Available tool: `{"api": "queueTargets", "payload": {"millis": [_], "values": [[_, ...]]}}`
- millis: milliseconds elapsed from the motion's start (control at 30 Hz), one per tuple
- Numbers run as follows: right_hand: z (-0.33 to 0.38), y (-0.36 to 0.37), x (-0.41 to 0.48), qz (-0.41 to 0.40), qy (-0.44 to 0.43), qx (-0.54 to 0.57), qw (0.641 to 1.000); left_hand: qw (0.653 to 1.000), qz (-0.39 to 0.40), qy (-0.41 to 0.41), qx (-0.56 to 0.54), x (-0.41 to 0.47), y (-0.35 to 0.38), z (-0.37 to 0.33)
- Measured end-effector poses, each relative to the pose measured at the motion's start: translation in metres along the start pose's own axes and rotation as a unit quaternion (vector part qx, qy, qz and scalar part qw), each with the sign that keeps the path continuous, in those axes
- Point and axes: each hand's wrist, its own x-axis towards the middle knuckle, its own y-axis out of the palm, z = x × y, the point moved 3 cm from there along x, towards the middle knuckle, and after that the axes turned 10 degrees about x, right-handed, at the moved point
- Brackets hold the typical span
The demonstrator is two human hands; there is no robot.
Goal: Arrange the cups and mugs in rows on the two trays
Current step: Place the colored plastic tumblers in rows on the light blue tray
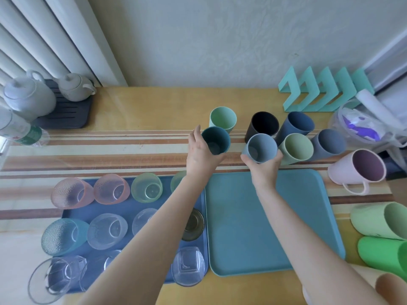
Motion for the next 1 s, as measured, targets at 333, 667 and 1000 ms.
{"api": "queueTargets", "payload": {"millis": [333, 667, 1000], "values": [[0.007, -0.022, -0.019, 0.027, -0.016, 0.033, 0.999, 0.997, -0.027, 0.064, 0.026, -0.001, 0.004, 0.004], [0.004, -0.074, -0.062, 0.126, -0.020, 0.034, 0.991, 0.989, 0.040, 0.127, 0.067, -0.078, -0.031, -0.004], [-0.018, -0.078, -0.063, 0.174, -0.001, -0.012, 0.985, 0.988, 0.076, 0.109, 0.081, -0.090, 0.001, 0.009]]}}
